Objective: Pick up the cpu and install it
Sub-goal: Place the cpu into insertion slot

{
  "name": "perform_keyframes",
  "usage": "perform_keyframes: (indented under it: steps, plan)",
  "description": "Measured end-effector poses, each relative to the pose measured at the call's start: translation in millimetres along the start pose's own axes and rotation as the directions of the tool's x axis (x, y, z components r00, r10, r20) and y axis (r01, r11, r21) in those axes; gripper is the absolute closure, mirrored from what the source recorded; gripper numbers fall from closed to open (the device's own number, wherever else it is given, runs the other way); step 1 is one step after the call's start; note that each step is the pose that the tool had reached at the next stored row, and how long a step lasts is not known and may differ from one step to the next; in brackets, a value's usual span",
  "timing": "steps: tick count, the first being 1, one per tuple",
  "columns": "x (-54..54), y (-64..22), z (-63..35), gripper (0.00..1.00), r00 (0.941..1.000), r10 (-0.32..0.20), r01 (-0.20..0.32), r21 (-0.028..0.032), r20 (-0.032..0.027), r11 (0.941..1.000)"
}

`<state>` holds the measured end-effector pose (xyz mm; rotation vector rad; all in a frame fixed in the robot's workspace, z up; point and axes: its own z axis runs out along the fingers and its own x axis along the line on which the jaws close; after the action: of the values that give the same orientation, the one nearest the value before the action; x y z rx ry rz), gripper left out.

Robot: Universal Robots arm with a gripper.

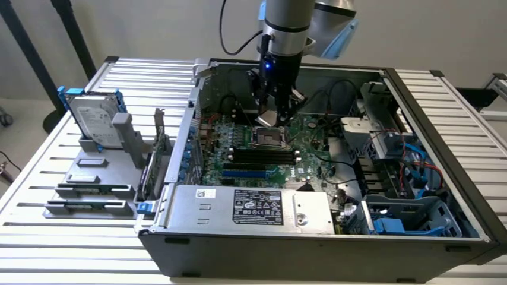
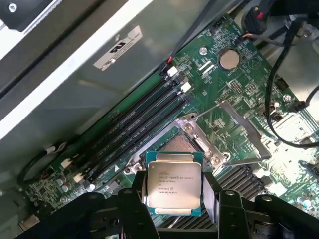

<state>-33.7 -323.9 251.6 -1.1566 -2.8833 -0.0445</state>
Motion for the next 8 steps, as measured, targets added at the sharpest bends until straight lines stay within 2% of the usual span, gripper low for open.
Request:
perform_keyframes:
  steps: [4, 8]
  plan:
    - [-0.1, 0.0, 1.8, 0.45, 0.9974, 0.072, -0.072, -0.0025, 0.0004, 0.9974]
    - [-0.1, -0.1, 3.6, 0.45, 0.9896, 0.144, -0.144, -0.0053, 0.0007, 0.9896]
